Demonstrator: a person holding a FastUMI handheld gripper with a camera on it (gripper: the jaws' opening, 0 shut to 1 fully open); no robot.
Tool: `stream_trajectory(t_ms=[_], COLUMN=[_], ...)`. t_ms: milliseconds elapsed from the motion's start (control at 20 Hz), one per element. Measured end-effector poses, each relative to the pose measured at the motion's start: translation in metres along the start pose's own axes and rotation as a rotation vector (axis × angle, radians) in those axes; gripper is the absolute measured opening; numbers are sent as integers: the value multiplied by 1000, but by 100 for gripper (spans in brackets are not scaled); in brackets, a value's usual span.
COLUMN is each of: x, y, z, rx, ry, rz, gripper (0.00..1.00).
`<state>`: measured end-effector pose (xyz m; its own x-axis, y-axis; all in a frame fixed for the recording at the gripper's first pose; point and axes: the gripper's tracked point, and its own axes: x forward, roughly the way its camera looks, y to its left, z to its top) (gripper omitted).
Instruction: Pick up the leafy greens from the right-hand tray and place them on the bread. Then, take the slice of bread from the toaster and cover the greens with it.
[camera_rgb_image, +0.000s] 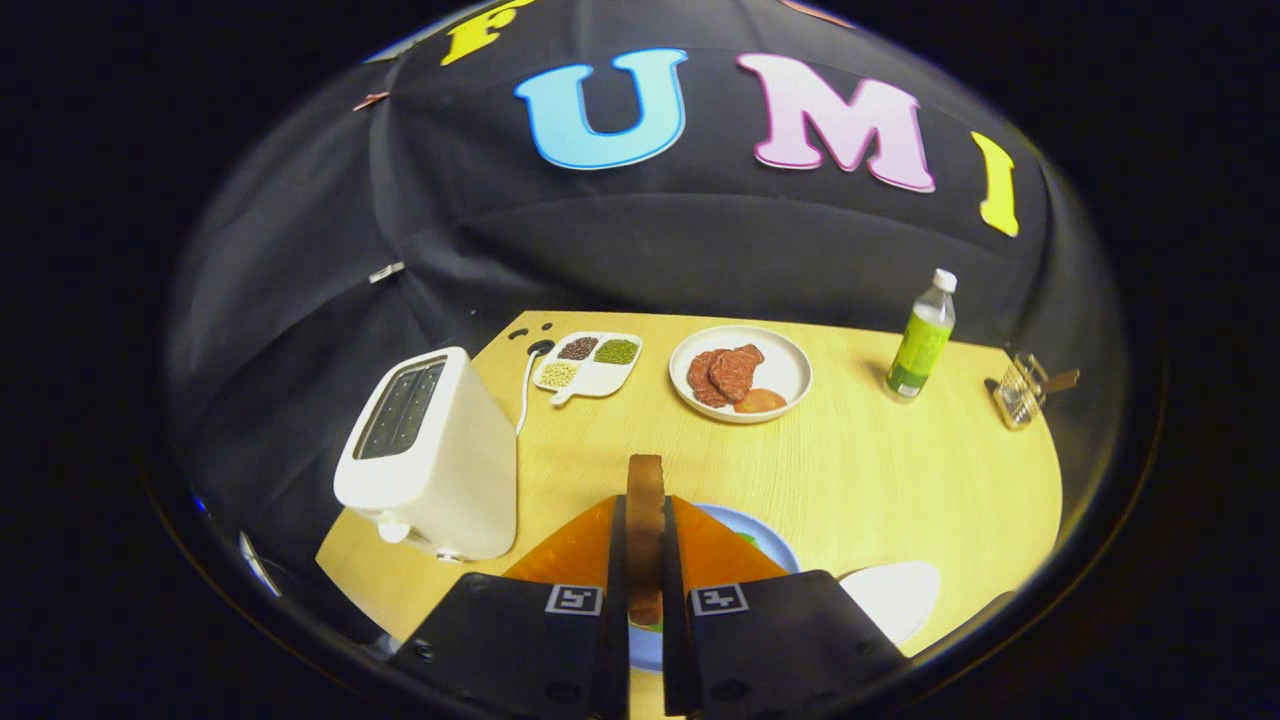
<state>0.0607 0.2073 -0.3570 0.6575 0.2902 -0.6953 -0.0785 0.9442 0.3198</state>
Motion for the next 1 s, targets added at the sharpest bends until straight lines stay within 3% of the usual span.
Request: stream_trajectory(t_ms=[300,500,750,900,1000], x=[12,12,20,23,22], y=[-39,-80,-96,-93,-97], z=[-47,-70,-93,-111,-105], rx=[261,277,226,168,150], ry=[-3,34,119,202,181], rz=[-70,-134,-153,-122,-117], gripper=[18,17,35,53,60])
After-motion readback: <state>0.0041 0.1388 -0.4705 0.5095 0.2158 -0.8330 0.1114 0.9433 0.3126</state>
